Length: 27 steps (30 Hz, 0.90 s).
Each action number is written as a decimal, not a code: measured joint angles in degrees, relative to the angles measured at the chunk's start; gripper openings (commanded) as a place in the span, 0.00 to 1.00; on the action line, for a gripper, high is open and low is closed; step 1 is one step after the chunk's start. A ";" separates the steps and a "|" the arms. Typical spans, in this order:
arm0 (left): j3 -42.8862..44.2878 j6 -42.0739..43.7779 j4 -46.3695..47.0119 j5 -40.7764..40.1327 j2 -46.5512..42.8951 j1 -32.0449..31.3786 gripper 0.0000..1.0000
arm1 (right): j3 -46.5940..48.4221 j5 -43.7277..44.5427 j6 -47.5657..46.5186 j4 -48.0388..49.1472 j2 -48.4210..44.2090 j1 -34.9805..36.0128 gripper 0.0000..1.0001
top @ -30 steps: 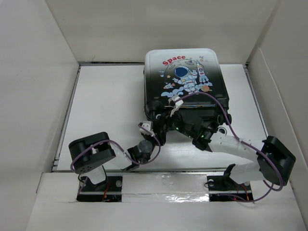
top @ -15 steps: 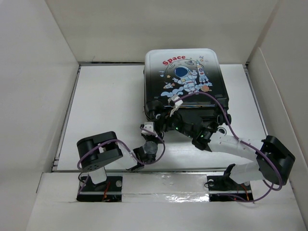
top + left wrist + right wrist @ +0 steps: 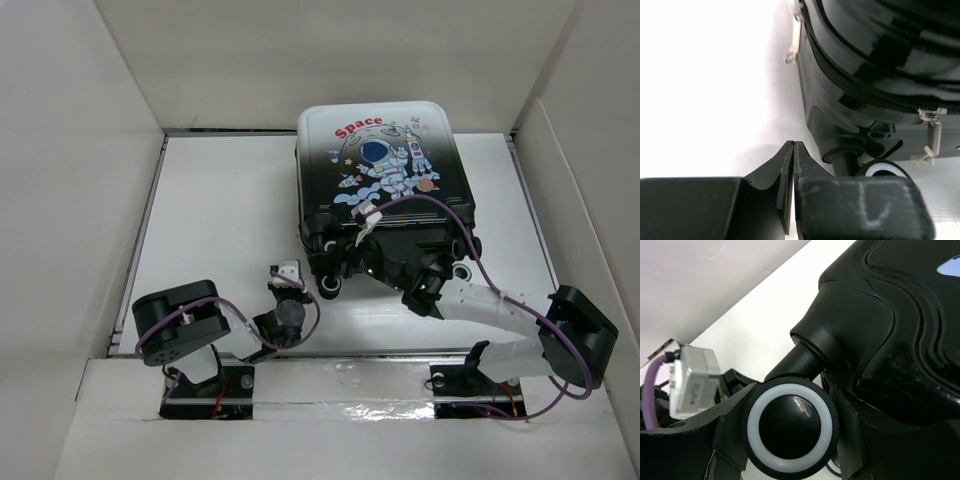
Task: Pack the luggage
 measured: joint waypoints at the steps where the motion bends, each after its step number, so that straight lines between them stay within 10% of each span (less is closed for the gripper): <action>1: -0.74 -0.07 -0.20 0.20 -1.38 0.00 0.00 | -0.04 0.02 0.02 -0.04 -0.09 0.09 0.07; 8: -0.94 -1.66 -0.17 10.40 -7.63 -0.42 0.01 | -0.26 0.02 0.20 0.15 -0.17 0.15 0.07; 14: 1.86 -1.55 -0.26 18.18 -5.62 -1.92 0.27 | -0.26 0.02 0.17 0.13 -0.17 0.15 0.07; 27: 7.98 0.33 -0.59 15.32 0.94 -2.21 0.19 | -0.22 -0.13 0.42 0.11 -0.17 0.15 0.07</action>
